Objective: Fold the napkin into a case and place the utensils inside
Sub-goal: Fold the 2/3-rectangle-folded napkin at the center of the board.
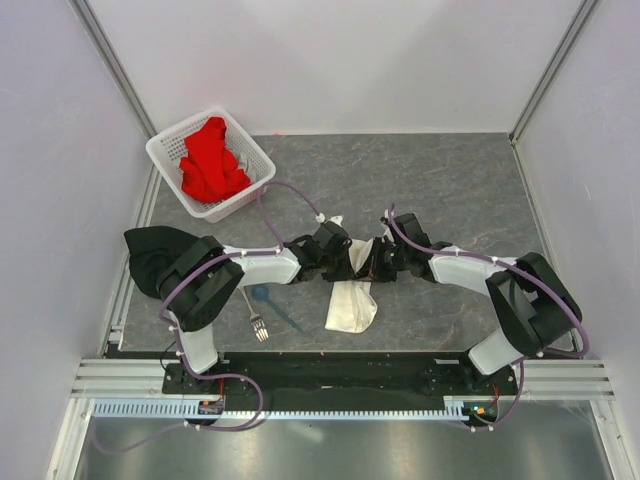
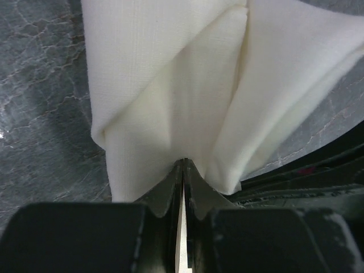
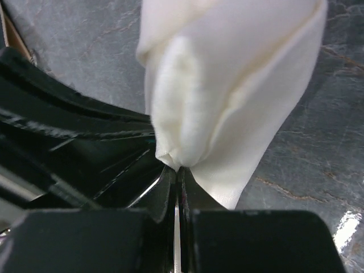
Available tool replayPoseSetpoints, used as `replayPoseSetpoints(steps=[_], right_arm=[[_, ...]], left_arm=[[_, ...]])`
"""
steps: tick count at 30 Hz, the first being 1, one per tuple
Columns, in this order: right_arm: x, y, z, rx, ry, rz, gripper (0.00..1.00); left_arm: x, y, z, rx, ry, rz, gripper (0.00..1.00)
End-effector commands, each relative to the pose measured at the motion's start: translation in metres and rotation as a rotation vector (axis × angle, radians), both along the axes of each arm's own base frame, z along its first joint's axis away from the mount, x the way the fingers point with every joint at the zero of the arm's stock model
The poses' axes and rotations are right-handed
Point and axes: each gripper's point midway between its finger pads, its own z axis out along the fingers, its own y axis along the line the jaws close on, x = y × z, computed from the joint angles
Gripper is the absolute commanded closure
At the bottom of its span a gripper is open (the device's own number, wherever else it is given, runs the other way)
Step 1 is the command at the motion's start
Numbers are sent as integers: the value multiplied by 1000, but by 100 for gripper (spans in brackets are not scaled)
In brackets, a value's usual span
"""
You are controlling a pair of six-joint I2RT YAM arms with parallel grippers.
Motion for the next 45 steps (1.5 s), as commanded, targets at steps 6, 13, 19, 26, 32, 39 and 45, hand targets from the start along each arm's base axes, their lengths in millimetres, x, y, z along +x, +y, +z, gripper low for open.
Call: replayPoseSetpoints(steps=[6,13,19,26,32,39,45], right_arm=[[13,9,0,10,-35,-33,100],[11,4,2,-21,-40,-25,100],[12,6,7,-17,-47,-23,100],[12,14,10,-6,-44,-27,100],[12,22,4,-17,-33,-44,100],[18,25,-3,-7,-15,-81,100],[21,26,-1,-29,-22,-111,100]], left_arm=[[-10,10,21,-13,-9,4,86],[-21,33,35,32,-28,4,79],[-34,40,10,35,25,3,86],[-45,36,-20,36,96,-6,89],[-47,31,-14,24,90,-16,89],[-46,30,-5,8,76,-20,90],[-49,30,7,-20,67,-22,90]])
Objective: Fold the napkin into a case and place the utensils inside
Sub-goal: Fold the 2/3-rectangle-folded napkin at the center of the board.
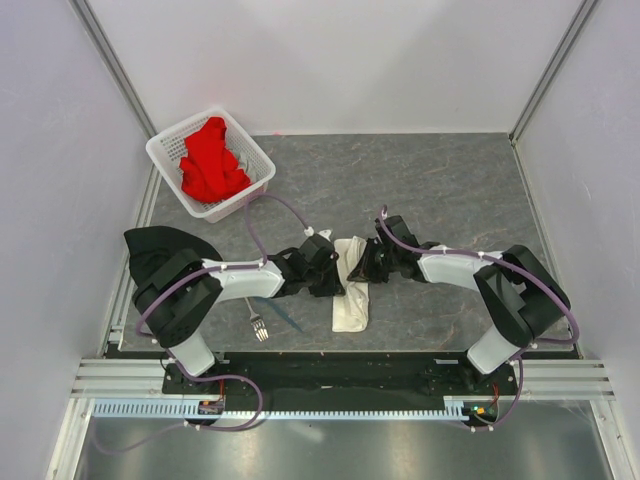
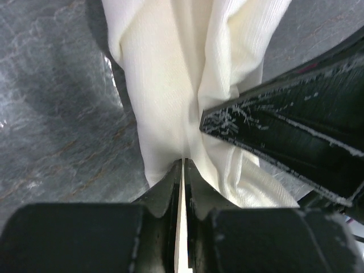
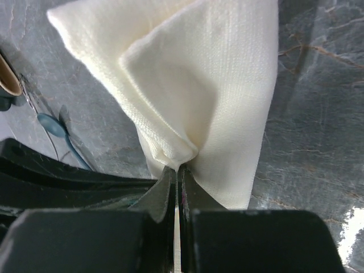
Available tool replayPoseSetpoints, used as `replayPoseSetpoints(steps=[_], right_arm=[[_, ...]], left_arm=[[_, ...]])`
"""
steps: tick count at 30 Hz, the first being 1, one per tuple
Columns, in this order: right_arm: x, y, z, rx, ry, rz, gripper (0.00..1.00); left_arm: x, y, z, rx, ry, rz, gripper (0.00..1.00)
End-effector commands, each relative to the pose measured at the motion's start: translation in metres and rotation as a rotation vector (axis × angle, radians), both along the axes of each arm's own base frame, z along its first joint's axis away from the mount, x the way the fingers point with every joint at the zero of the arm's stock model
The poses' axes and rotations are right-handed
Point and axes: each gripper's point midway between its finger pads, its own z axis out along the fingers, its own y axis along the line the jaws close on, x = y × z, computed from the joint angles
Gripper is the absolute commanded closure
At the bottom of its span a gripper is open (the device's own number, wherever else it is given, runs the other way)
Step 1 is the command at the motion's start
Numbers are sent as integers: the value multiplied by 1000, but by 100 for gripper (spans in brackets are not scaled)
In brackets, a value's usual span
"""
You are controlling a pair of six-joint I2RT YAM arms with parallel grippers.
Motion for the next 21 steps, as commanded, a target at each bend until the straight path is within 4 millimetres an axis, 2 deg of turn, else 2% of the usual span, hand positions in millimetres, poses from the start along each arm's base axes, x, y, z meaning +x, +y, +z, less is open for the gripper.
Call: replayPoseSetpoints(steps=[1,4,6,11,13,18,20,21], right_arm=[[16,10,17,20,-61,-51,100],[13,13,22,57,-64,-101,100],[13,19,27,100,-60,-131,100],[11,16,29,108,-60,-155,100],[11,16,23,93,-51,-147,100],[4,21,2,75,-19,-103,100],[3,21,-2,65,-23,-87,100],[2,21,-3,57,-28,-85,100]], left_arm=[[-9,-1,7,-20,17,3,90],[-14,-2,-2,-13,42,5,90],[-15,-10,-2,-38,36,-5,90],[-21,-14,-11,-25,48,-19,91],[-21,-14,-11,-25,45,-16,91],[-20,-13,5,-43,23,-15,90],[-20,-9,9,-40,14,-10,86],[-16,-8,20,-53,-15,0,81]])
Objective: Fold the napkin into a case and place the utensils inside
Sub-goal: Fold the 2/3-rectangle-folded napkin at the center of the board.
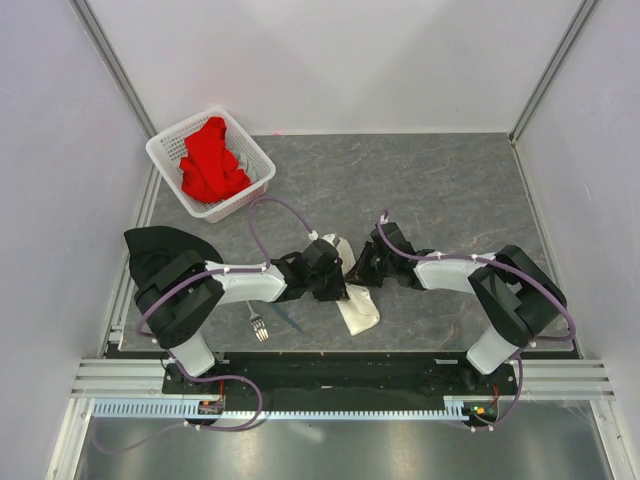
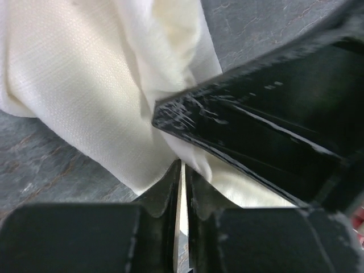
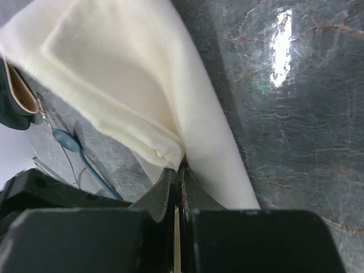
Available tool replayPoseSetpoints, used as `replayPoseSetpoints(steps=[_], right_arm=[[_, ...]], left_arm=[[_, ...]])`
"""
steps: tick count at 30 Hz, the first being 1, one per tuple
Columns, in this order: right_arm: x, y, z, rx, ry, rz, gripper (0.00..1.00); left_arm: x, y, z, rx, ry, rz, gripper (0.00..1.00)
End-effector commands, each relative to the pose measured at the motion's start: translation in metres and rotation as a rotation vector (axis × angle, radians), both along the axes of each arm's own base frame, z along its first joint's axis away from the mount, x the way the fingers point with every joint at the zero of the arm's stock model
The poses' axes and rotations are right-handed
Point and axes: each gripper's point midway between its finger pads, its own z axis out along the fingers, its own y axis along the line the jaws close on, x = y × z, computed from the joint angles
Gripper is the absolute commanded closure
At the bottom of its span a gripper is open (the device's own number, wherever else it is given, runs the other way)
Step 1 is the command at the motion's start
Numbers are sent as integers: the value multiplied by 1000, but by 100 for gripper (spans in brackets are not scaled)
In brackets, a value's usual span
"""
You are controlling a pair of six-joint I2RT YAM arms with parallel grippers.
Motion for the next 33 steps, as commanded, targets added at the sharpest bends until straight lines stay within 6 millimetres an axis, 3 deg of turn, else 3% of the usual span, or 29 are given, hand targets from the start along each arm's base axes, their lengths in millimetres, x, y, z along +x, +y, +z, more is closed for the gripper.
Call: replayPoseSetpoints(steps=[1,3,8,14,17,20,21,22,24,26,27,33], right_arm=[[0,6,-3,1,-38,36,100],[0,3,-3,-15,-49,49,100],[2,-1,6,-62,-122,94,100],[6,1,19,-94,-164,111,100],[3,8,19,-90,-160,135,100],[1,12,15,-95,-154,147,100],[0,14,14,-97,-154,153,100],[-1,15,15,-96,-154,155,100],[-2,16,15,-95,-156,154,100],[-1,16,17,-94,-160,152,100],[-1,15,17,-96,-163,149,100],[-2,14,19,-97,-169,150,100]], left_arm=[[-6,13,18,8,-14,24,79],[-1,22,30,5,-43,48,79],[21,57,34,41,-65,142,82],[59,60,57,1,-113,185,85],[78,49,81,-32,-167,172,69],[93,38,96,-33,-196,152,41],[93,39,82,19,-163,137,34],[102,31,92,11,-175,130,31],[108,30,75,75,-142,123,22],[113,31,71,120,-125,129,16],[116,35,61,169,-119,144,6],[122,45,61,262,-147,175,6]])
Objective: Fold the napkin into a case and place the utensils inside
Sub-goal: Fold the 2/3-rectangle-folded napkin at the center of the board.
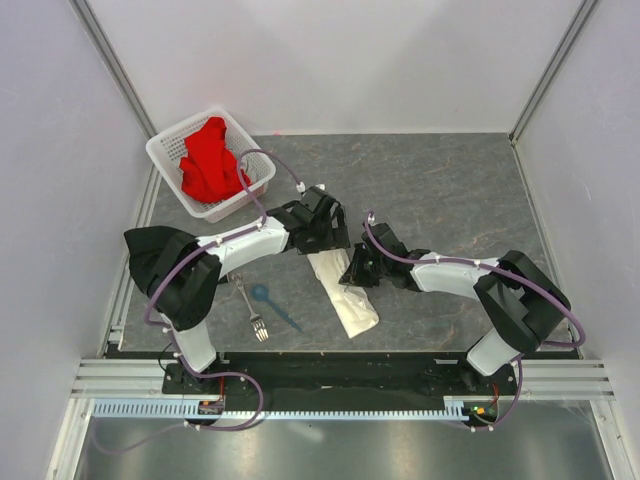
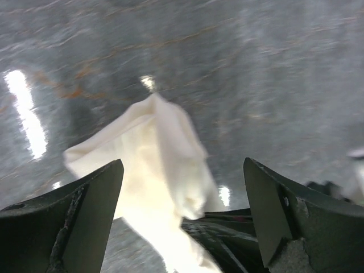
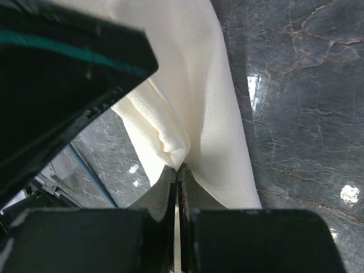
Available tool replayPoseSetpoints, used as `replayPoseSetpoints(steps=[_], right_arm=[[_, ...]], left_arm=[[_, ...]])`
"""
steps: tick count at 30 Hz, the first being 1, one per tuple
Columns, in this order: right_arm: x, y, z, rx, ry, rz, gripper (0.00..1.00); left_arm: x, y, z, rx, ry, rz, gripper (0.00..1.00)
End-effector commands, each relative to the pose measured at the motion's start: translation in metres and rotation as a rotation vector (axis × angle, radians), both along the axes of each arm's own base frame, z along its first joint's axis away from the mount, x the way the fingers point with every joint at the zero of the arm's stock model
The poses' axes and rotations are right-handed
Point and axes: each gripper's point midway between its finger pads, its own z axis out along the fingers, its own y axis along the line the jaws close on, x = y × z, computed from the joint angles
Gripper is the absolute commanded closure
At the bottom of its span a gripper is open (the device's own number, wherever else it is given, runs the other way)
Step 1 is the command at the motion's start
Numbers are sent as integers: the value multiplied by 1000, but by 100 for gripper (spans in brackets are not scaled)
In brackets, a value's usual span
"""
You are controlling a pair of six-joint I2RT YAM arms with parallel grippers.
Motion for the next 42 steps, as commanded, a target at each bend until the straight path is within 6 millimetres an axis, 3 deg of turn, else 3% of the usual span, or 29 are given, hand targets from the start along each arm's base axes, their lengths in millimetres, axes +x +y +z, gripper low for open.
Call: replayPoseSetpoints(steps=[1,8,11,14,15,18,21,25,33,42], right_arm=[[8,5,12,8,-48,4,100],[6,8,12,6,-54,11,100],[5,8,13,4,-54,15,100],[3,6,16,-9,-66,24,100],[3,5,17,-13,-73,23,100],[-1,1,18,-31,-73,37,96],[-5,1,21,-29,-79,55,90],[-13,3,23,-16,-67,91,75],[-33,-3,21,-11,-58,149,57],[-62,-8,22,38,-32,149,60]], left_arm=[[5,13,4,113,-36,1,6],[12,-3,-15,112,7,-28,6],[14,-4,-18,119,6,-43,12],[15,4,-19,137,2,-43,34],[14,8,-17,135,-4,-46,50],[15,14,-15,117,-16,-56,64],[14,17,-10,86,-28,-55,94],[12,20,-12,50,-25,-62,97],[6,24,-20,-61,9,-75,98],[7,37,-32,-142,45,-51,98]])
